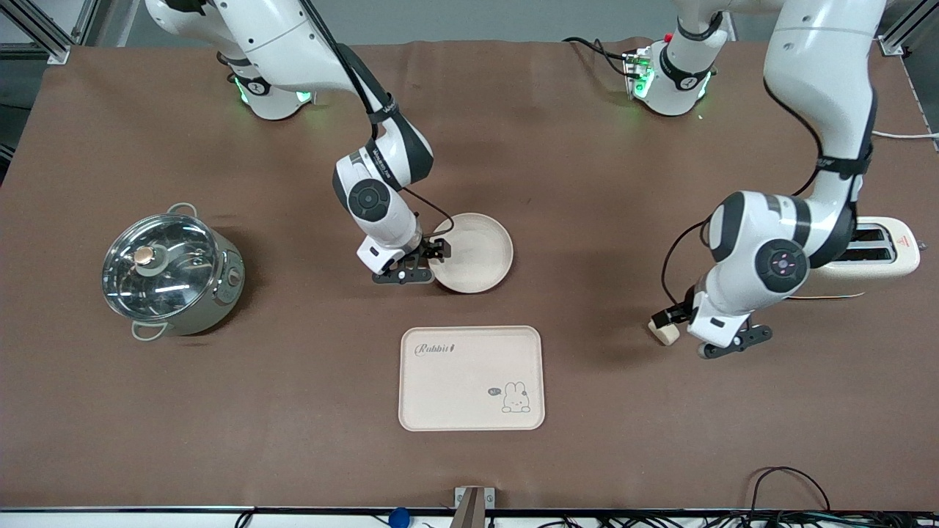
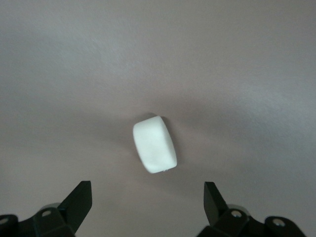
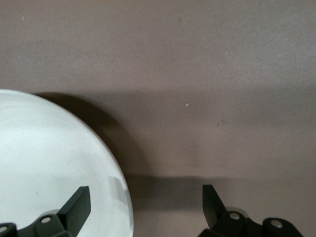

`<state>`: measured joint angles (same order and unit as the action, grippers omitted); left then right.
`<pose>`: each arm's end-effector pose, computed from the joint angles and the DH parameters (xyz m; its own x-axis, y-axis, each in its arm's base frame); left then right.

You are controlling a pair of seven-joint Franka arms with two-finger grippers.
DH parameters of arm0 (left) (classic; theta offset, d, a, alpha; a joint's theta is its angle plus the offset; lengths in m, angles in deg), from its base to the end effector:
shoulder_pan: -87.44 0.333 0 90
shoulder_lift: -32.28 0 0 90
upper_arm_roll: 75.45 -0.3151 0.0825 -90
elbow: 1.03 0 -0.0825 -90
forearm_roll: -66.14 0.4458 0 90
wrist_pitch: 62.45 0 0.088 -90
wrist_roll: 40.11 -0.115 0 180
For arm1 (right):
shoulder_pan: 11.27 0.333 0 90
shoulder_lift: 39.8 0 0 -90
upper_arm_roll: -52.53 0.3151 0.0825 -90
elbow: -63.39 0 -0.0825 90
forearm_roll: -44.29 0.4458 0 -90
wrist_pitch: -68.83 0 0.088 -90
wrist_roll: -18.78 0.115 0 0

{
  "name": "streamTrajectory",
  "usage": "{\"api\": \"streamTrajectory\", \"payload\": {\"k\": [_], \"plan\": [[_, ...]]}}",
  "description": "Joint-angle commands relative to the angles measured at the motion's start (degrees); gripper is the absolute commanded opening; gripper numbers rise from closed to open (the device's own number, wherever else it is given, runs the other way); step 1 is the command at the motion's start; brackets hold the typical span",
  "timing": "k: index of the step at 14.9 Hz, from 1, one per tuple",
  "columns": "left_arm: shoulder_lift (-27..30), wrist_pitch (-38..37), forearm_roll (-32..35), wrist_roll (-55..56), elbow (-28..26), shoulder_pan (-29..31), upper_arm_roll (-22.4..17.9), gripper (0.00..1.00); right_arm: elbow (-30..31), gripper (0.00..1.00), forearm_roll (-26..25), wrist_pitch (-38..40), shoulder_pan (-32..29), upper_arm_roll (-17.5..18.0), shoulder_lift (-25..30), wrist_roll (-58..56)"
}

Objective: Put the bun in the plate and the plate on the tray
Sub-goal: 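Lower the left gripper onto the cream bun and close on it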

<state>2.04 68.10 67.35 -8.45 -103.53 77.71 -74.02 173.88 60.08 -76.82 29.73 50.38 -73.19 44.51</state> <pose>0.6840 -0.1335 0.2035 0.9399 0.3402 -0.0308 0.3396 -0.9403 -0.0225 0.5178 0.4142 0.1271 0.9989 0.0131 -0.0453 0.0070 -0.9909 -0.1342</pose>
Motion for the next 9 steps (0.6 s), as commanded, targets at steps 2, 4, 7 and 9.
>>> {"api": "streamTrajectory", "payload": {"k": [2, 4, 7, 9], "plan": [[-3.15, 2.77, 0.89, 3.76, 0.80, 0.06, 0.06, 0.99, 4.11, 1.00, 1.17, -3.06, 1.19, -0.49, 2.19, -0.15], [-4.99, 3.47, 0.89, 3.76, 1.24, 0.33, -0.11, 0.94, 4.11, 1.00, 1.17, -3.14, 1.19, -0.49, 2.19, -0.15], [-7.80, 4.35, 0.63, 4.47, 3.61, 0.94, -0.11, 0.83, 4.03, 1.00, 1.17, -4.20, 1.19, -0.49, 1.93, -0.23], [-9.30, 4.53, 0.54, 5.78, 4.93, 0.77, -0.11, 0.70, 3.94, 1.00, 1.17, -4.20, 1.19, -0.49, 2.01, -0.23]]}}
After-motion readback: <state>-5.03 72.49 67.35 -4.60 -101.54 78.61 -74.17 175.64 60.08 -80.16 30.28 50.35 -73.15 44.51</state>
